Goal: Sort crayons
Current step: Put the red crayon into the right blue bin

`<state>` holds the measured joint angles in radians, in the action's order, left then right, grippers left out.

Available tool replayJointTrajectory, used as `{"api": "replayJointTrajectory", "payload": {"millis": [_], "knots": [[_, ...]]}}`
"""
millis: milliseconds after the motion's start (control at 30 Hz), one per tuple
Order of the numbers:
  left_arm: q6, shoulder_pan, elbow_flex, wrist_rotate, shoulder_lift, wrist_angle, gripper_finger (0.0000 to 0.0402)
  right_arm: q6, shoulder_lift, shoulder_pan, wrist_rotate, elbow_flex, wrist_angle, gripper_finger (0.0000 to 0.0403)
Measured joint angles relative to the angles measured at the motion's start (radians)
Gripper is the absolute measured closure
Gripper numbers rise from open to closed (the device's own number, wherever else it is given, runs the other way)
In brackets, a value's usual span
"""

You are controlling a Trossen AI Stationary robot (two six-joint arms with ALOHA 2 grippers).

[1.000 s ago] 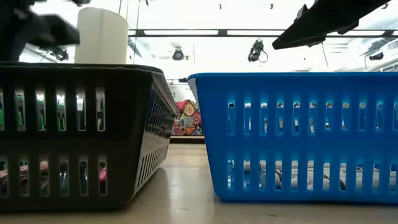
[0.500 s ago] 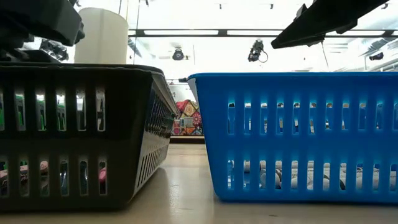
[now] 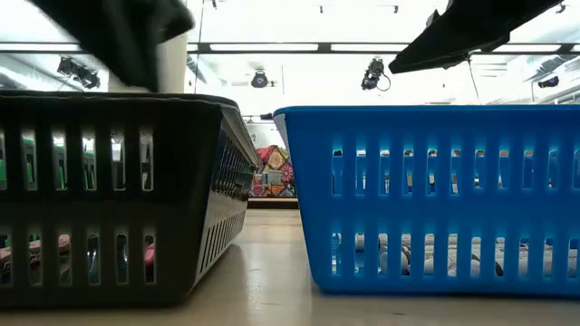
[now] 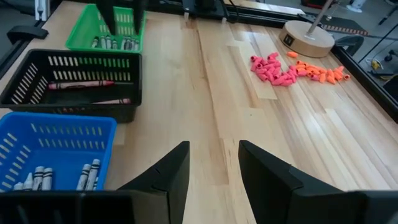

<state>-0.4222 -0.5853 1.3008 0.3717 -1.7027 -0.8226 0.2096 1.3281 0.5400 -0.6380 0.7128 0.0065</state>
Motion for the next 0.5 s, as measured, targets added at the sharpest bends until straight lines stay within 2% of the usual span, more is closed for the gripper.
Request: {"api": "replayJointTrajectory", "payload": {"millis": [133, 367, 500], "knots": [[0.084, 0.048, -0.035, 0.084, 0.0, 0.092, 0.0257, -0.001, 0.0, 0.0, -0.021, 0.0, -0.008, 0.0255], [0.221, 0.155, -0.065, 0.096, 0.0, 0.204, 0.0257, 0.012, 0.0, -0.001, -0.097, -0.036, 0.008, 0.0255], [0.275, 0.201, -0.065, 0.098, 0.0, 0.266, 0.0257, 0.045, 0.001, -0.01, -0.104, -0.048, 0.006, 0.0255]]}}
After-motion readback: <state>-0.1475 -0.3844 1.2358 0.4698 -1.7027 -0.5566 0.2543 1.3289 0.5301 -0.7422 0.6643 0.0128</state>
